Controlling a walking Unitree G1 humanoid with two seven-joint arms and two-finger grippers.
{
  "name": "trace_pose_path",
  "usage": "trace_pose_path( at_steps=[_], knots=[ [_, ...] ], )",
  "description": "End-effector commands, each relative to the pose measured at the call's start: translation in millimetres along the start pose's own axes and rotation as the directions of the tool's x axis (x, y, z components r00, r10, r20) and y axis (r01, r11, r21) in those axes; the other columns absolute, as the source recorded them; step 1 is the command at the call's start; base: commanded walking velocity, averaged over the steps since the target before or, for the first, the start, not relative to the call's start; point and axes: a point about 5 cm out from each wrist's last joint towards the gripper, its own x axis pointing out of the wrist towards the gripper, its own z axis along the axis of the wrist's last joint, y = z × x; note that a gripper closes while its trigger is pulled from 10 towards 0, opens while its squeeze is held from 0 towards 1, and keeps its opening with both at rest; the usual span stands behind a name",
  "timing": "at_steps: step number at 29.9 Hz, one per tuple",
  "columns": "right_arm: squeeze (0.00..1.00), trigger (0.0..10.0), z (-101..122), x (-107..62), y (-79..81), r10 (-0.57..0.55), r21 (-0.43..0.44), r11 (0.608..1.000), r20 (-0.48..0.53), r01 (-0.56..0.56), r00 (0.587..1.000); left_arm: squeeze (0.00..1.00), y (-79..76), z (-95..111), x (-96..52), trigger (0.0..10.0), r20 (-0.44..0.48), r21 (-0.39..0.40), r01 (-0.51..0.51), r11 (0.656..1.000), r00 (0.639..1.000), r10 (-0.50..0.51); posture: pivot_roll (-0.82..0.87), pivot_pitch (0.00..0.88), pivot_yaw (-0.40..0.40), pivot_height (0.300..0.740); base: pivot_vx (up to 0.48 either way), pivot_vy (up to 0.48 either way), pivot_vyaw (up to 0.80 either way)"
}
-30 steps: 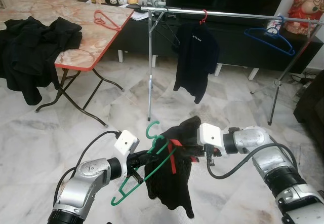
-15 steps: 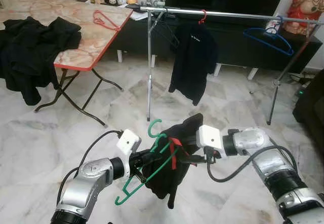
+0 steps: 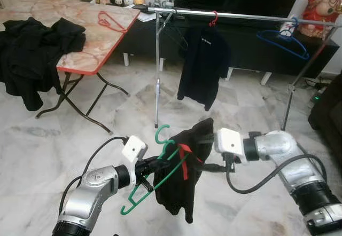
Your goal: Hang hanger
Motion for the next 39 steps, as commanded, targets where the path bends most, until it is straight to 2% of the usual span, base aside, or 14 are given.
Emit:
trace_pose_path(
  at_steps=[1, 4, 9, 10, 12, 22, 31, 39],
  knots=[
    [1.0, 10.0, 4, -9.0, -5.9, -0.037, -0.008, 0.999, 0.009, 0.037, 0.999, 0.0, -0.7, 6, 0.8, 10.0, 0.038, 0.0, 0.019, 1.0, 0.999, -0.019, 0.0, 0.0, -0.128, 0.74, 0.0, 0.0, 0.0],
    [1.0, 10.0, 14, -24.0, -27.4, -0.166, -0.016, 0.986, 0.039, 0.167, 0.985, 0.0, -1.0, 3, -2.3, 10.0, 0.022, 0.003, 0.033, 0.999, 0.999, -0.033, -0.01, 0.0, -0.126, 0.74, 0.0, 0.0, 0.0],
    [1.0, 10.0, 9, -27.4, -33.4, -0.17, -0.055, 0.984, -0.019, 0.169, 0.985, 0.0, -4.8, 2, -4.9, 10.0, 0.0, 0.024, 0.08, 0.997, 0.997, -0.08, -0.01, 0.0, -0.126, 0.74, 0.0, 0.0, 0.0],
    [0.03, 10.0, 7, -25.7, -32.7, -0.144, -0.059, 0.988, -0.033, 0.141, 0.989, 0.0, -6.9, 2, -6.2, 10.0, -0.012, 0.037, 0.102, 0.994, 0.995, -0.102, -0.01, 0.0, -0.126, 0.74, 0.0, 0.0, 0.0],
    [0.0, 10.0, 4, -22.7, -29.6, -0.099, -0.059, 0.994, -0.056, 0.095, 0.994, 0.0, -9.6, 2, -7.9, 10.0, -0.028, 0.059, 0.132, 0.989, 0.991, -0.131, -0.01, 0.0, -0.126, 0.74, 0.0, 0.0, 0.0],
    [0.0, 10.0, -10, -12.7, -19.6, 0.109, -0.026, 0.993, -0.118, -0.113, 0.987, 0.0, -17.3, 8, -11.3, 10.0, -0.08, 0.158, 0.251, 0.955, 0.967, -0.241, 0.01, 0.0, -0.128, 0.74, 0.0, 0.0, 0.0],
    [0.0, 10.0, -20, -11.6, -13.2, 0.204, 0.035, 0.979, -0.135, -0.201, 0.97, 0.0, -20.5, 7, -12.5, 10.0, -0.113, 0.18, 0.301, 0.937, 0.952, -0.284, 0.01, 0.0, -0.125, 0.74, 0.0, 0.0, 0.0],
    [0.0, 10.0, -28, -3.1, -5.3, 0.271, 0.085, 0.961, -0.128, -0.261, 0.954, 0.0, -23.9, 10, -12.2, 10.0, -0.145, 0.218, 0.354, 0.91, 0.933, -0.328, 0.02, 0.0, -0.128, 0.74, 0.0, 0.0, 0.0]
  ],
)
